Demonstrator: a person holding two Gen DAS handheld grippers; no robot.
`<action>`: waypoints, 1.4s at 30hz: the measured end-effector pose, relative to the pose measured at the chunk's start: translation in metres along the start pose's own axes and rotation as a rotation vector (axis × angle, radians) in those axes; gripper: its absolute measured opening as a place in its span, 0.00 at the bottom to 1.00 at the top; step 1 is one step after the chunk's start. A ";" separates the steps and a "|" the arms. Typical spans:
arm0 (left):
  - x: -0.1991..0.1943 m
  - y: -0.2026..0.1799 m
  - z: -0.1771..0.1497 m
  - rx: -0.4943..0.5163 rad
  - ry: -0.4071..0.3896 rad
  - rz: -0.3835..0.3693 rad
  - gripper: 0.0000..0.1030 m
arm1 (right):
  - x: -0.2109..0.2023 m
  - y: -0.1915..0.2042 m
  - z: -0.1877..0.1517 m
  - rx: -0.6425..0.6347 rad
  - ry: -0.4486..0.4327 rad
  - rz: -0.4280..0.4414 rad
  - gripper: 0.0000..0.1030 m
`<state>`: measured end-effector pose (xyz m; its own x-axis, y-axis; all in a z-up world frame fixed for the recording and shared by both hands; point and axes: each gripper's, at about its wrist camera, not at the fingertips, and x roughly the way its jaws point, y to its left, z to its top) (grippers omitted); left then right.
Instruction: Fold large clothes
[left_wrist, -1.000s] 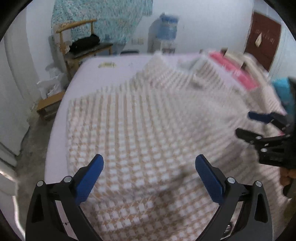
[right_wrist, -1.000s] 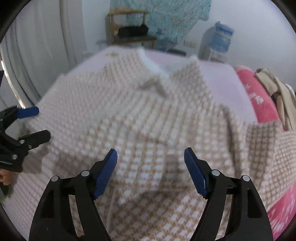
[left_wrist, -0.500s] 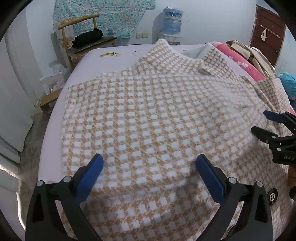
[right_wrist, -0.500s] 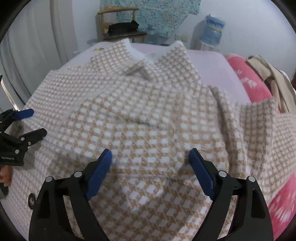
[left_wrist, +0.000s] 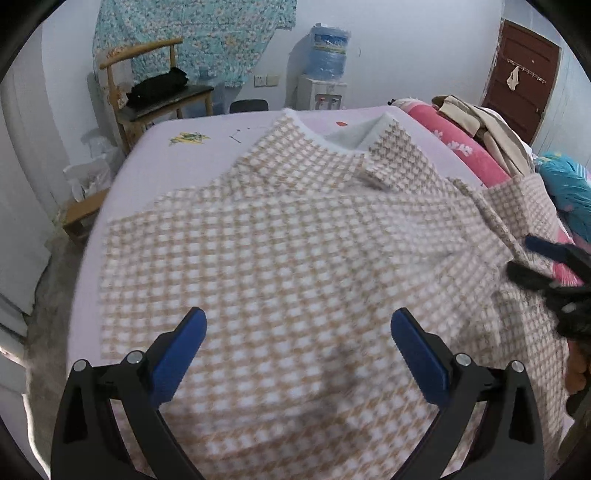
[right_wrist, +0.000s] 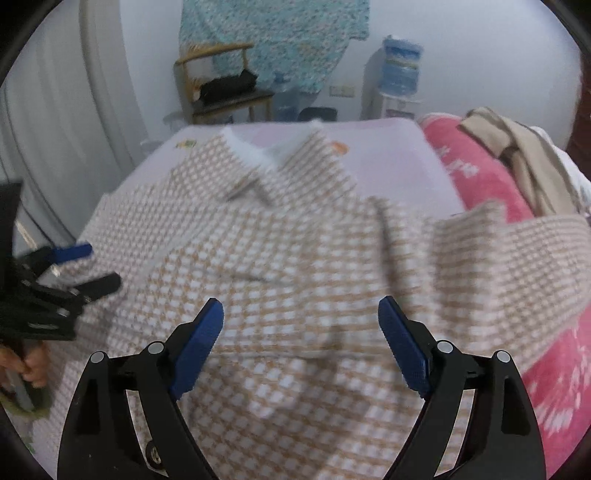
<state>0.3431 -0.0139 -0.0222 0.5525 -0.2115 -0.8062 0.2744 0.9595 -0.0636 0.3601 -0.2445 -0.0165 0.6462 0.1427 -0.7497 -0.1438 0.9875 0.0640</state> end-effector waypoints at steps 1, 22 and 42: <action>0.005 -0.004 0.000 0.006 0.007 0.004 0.96 | -0.004 -0.008 0.003 0.011 -0.007 -0.007 0.79; 0.025 -0.012 -0.015 0.012 0.037 0.015 0.96 | -0.052 -0.356 -0.011 0.704 0.020 -0.292 0.71; 0.030 -0.014 -0.012 0.023 0.037 0.033 0.96 | -0.011 -0.412 -0.012 0.813 -0.065 -0.243 0.14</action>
<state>0.3466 -0.0318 -0.0521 0.5325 -0.1723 -0.8287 0.2748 0.9612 -0.0232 0.4030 -0.6534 -0.0426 0.6347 -0.1007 -0.7661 0.5717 0.7283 0.3779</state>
